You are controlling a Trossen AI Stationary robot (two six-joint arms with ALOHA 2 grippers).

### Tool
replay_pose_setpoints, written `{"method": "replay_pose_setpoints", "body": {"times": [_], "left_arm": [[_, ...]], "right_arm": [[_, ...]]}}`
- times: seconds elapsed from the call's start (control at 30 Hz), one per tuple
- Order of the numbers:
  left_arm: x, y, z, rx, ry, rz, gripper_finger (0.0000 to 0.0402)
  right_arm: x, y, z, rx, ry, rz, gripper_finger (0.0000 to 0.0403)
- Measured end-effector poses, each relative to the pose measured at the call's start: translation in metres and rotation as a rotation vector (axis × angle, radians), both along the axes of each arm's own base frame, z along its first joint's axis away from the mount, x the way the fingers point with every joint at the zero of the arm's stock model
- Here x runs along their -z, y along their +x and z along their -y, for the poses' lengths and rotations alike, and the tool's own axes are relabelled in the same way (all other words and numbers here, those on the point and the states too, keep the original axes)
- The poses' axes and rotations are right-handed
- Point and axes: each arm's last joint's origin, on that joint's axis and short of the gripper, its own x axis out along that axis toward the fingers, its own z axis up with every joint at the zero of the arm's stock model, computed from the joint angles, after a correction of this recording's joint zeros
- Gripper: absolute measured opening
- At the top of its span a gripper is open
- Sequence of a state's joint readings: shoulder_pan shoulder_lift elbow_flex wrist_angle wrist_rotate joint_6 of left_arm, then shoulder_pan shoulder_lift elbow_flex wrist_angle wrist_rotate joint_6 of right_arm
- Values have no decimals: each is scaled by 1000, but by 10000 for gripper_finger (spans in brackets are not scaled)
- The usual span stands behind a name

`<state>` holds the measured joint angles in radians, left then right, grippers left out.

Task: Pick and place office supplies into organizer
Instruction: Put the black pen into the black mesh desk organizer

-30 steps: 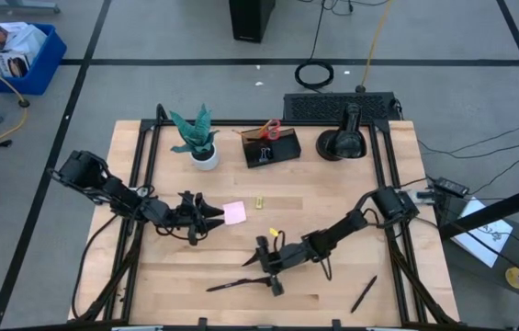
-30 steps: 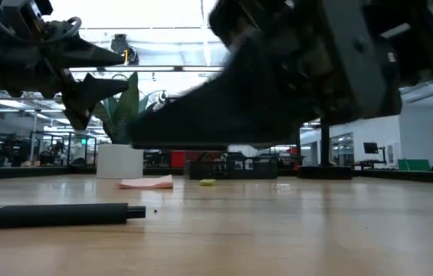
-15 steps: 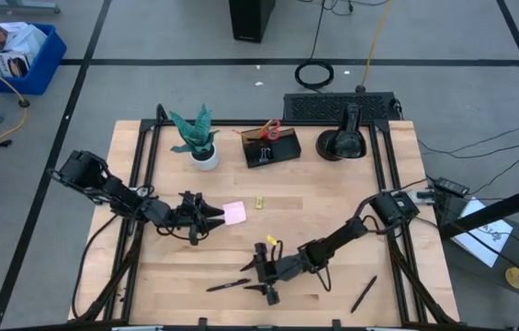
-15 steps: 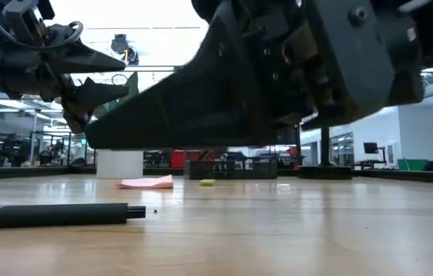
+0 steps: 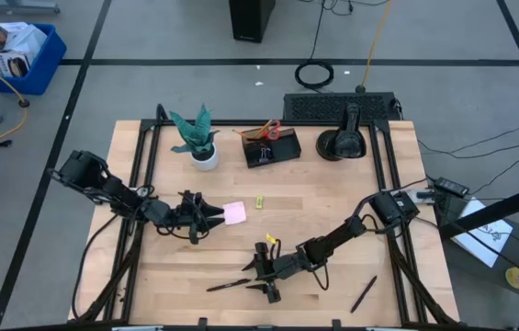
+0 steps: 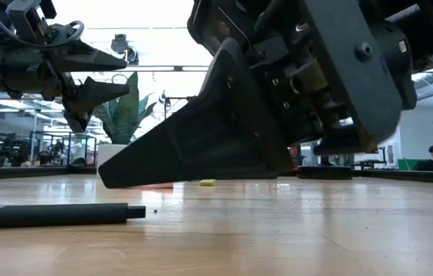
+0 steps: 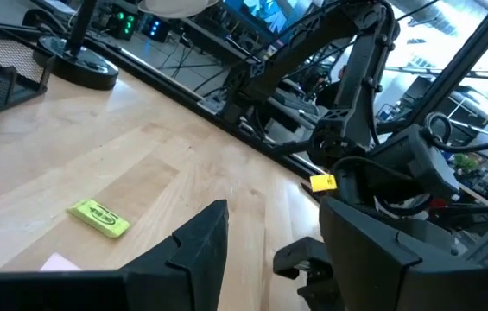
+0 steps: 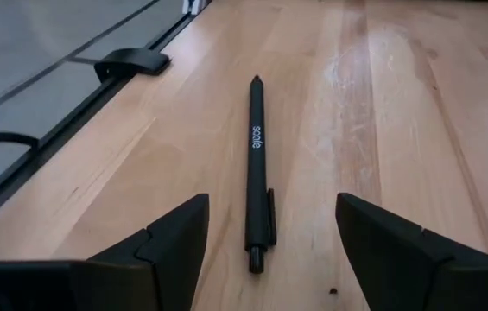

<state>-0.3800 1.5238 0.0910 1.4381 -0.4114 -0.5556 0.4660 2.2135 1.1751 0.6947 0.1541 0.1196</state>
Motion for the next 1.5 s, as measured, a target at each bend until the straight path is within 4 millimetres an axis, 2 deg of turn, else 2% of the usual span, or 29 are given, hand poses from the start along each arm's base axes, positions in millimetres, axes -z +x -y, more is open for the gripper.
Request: {"method": "replay_pose_setpoints", "body": {"times": [0.13, 0.37, 0.63, 0.73, 1.2, 1.37, 1.5], "left_arm": [[3, 0, 0, 2, 1, -29, 186], [3, 0, 0, 2, -21, -29, 186], [2, 0, 1, 1, -40, -23, 186], [2, 0, 1, 1, -41, -23, 186], [2, 0, 1, 1, -44, -23, 186], [2, 0, 1, 1, -47, -23, 186], [2, 0, 1, 1, -62, -23, 186]], "right_arm": [[-2, 1, -1, -1, 10, 16, 247], [25, 6, -8, -36, 57, 21, 247], [31, 15, -5, -14, 103, -9, 240], [32, 14, -5, -6, 99, -17, 217], [38, 17, 8, -41, 98, -94, 43], [38, 19, 12, -59, 106, -100, 38], [31, 19, 12, -77, 68, -81, 43]]}}
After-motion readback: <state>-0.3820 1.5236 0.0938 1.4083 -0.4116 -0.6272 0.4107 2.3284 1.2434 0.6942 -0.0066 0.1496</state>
